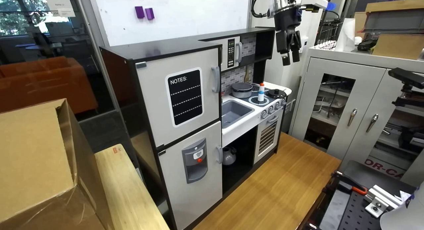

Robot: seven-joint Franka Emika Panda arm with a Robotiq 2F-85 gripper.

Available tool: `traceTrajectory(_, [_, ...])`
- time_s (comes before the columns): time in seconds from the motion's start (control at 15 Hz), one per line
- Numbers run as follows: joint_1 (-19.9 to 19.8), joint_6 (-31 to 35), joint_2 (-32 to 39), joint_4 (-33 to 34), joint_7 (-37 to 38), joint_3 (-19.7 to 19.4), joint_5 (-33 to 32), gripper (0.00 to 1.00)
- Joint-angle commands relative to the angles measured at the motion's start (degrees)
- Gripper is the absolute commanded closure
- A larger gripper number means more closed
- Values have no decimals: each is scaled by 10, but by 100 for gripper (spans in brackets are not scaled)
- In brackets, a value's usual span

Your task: Open the top compartment of the refrigerator

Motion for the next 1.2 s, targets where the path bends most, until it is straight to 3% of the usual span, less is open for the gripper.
traceTrajectory(0.0, [-6, -1, 0, 1, 0, 5, 0, 0])
traceTrajectory(0.13, [-5, 3, 8, 10, 4, 6, 0, 0])
traceTrajectory(0.67, [8, 196, 44, 42, 20, 32, 4, 0])
traceTrajectory(1.13, [9, 207, 41, 34, 18, 38, 0, 0])
